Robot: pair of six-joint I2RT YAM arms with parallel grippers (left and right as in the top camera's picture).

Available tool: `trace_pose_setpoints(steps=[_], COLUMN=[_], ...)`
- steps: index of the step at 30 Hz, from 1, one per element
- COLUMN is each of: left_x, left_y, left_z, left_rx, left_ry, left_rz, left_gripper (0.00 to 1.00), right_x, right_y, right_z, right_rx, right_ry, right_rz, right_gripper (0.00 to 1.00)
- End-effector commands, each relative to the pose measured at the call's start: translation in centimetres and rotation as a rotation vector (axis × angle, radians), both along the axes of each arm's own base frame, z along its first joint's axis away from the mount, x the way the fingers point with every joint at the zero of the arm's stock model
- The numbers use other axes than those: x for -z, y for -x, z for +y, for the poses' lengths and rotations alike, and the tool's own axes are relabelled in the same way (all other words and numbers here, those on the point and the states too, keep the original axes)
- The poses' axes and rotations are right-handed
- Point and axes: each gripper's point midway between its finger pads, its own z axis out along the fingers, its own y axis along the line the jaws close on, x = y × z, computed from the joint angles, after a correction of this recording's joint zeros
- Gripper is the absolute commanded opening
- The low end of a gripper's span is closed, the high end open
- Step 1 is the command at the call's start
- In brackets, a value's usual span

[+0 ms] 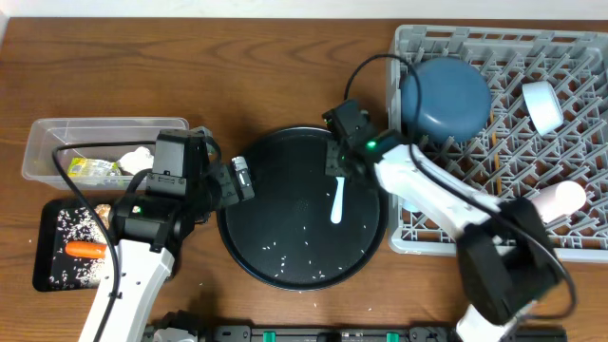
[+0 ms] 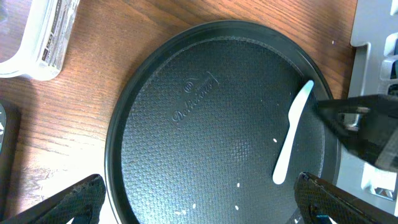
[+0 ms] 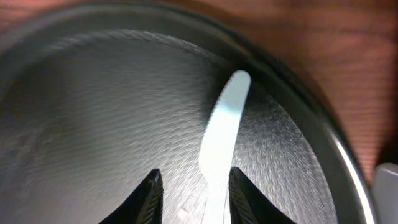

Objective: Sort waste into correct bins and load items into the dishwasher rack

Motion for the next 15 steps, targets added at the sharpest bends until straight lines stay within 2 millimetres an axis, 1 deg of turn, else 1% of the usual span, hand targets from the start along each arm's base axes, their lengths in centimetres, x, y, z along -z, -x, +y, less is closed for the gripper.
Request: trace_pose_setpoints(steps=[1,5,7,9,12,15], left_x=[-0.3,-0.3,-0.3,-0.3,-0.3,-0.3], left_y=[-0.2,-0.2,-0.2,-0.2,-0.2,-0.2], left_z=[0.3,0.3,0.3,0.3,0.3,0.3], left_rx=[-0.007,-0.007,-0.007,-0.007,-0.007,-0.007], left_ry=[-0.013,-0.013,-0.013,-0.013,-0.013,-0.013], left_rz=[-0.008,-0.008,-0.008,-0.008,-0.008,-0.008], left_gripper=[0.98,0.98,0.98,0.98,0.98,0.98], right_x=[3.1,6.9,8.4,9.5,10.1,10.1], right_y=[-0.3,0.0,0.5,1.0,1.4,1.5], right_z=[-0.6,-0.8,-1.0,-1.0,-1.0,-0.7], right_rx=[0.065,0.065,0.063,0.059,0.052,0.045], right_ry=[0.036,0.073,0.092,0.099,0.111,0.11], right_rz=[0.037,0.09,0.124,0.151,0.166,0.163], right_gripper=[0.29,0.28,0.26,0.24,0.22,0.14])
